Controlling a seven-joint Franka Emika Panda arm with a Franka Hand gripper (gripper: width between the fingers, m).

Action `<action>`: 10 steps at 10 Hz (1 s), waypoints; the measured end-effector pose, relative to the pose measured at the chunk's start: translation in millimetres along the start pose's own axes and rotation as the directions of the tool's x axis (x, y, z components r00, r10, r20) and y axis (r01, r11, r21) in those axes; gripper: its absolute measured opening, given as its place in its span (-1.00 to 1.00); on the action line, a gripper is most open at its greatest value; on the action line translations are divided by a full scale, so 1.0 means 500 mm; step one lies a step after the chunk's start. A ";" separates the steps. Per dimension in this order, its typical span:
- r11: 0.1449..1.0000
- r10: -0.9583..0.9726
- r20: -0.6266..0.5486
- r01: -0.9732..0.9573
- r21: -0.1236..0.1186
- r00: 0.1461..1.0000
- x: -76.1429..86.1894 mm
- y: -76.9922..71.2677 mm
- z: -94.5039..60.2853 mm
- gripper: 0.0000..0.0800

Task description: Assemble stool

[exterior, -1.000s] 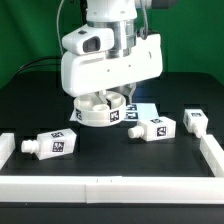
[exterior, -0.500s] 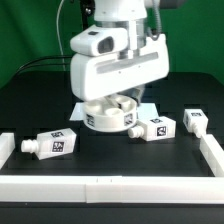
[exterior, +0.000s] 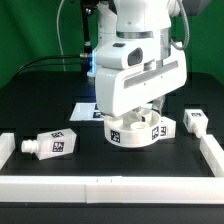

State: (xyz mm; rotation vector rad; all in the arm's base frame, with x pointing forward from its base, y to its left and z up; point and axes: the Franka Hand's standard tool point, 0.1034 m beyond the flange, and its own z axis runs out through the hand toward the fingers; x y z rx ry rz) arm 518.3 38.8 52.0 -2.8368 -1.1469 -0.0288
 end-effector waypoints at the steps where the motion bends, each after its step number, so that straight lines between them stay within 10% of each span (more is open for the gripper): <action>1: 1.000 -0.022 0.000 0.022 -0.002 1.000 0.005 0.001 0.001 -0.21; 4: 0.970 -0.242 -0.017 0.242 -0.029 0.970 0.122 0.029 0.020 -0.21; 10: 0.949 -0.314 -0.017 0.313 -0.046 0.949 0.122 0.040 0.030 -0.21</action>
Offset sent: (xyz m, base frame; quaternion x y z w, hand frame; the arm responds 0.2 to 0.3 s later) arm 0.0619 0.0490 -0.0153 0.0082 -0.0232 -0.2163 0.9760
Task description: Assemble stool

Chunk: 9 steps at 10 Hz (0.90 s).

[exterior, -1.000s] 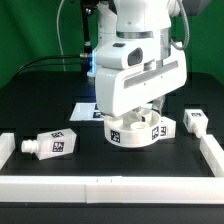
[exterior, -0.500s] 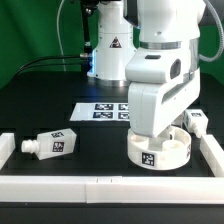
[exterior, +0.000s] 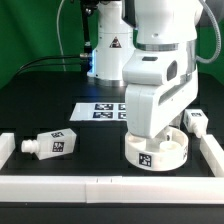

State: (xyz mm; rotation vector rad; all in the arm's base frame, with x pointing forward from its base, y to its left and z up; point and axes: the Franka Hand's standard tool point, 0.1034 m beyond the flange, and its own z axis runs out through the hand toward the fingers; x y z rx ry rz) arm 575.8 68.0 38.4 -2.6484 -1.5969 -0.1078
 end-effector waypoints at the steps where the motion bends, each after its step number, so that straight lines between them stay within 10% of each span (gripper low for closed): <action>1: 1.000 -0.014 -0.006 0.014 -0.003 1.000 0.016 0.007 0.009 -0.21; 9: 0.997 -0.073 -0.035 0.073 0.003 0.997 0.100 -0.016 0.064 -0.29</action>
Offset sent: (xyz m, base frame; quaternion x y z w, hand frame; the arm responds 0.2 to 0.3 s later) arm 0.0187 0.0380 -0.0221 0.0413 -0.0052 -0.0786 0.9960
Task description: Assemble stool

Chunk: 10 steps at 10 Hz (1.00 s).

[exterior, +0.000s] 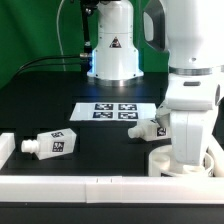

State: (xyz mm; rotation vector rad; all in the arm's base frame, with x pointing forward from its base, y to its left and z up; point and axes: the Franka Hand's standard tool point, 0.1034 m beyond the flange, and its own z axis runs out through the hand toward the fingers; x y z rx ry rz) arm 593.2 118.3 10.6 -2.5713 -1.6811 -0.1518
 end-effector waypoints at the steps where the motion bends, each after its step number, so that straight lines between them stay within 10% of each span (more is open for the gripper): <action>1: 1.000 0.000 0.000 0.000 0.000 1.000 -0.001 0.001 0.000 -0.25; 5: 1.000 0.009 0.003 -0.009 -0.005 1.000 -0.011 0.010 -0.002 0.55; 10: 1.000 -0.025 0.018 0.026 -0.015 1.000 0.011 0.010 -0.069 0.62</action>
Offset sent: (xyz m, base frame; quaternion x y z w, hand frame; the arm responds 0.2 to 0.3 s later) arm 0.0000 0.0000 0.0000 0.0000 0.0000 0.0000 1.0000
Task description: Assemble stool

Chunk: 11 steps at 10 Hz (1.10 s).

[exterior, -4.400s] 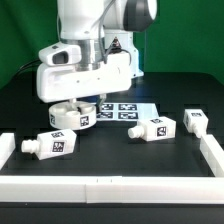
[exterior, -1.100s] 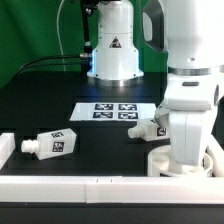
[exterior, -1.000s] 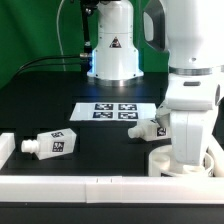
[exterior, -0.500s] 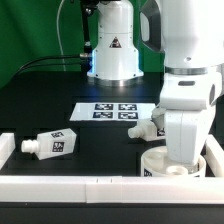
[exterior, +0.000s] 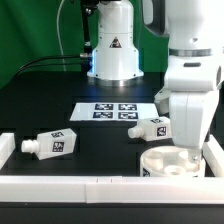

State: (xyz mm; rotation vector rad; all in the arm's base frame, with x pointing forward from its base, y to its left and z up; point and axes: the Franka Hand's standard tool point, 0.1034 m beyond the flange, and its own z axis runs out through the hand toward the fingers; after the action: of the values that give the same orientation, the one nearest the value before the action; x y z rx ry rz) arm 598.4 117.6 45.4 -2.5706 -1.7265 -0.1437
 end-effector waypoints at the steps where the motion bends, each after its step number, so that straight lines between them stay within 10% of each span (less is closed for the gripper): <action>1: 1.000 -0.010 -0.008 0.010 -0.018 1.000 0.006 -0.005 -0.017 0.62; 7: 1.000 0.006 0.001 -0.006 -0.014 1.000 -0.020 -0.004 -0.022 0.62; 10: 0.993 -0.092 -0.012 0.091 -0.082 0.996 -0.068 -0.049 -0.065 0.62; 11: 0.994 -0.093 0.001 0.093 -0.064 0.996 -0.080 -0.057 -0.059 0.62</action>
Offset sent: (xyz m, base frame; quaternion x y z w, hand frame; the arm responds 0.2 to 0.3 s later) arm 0.0000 0.0000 0.0000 0.0000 0.0000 0.0000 1.0000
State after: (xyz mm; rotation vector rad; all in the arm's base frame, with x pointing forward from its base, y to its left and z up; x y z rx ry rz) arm 555.5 89.0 70.5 -2.5329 -1.8715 -0.2088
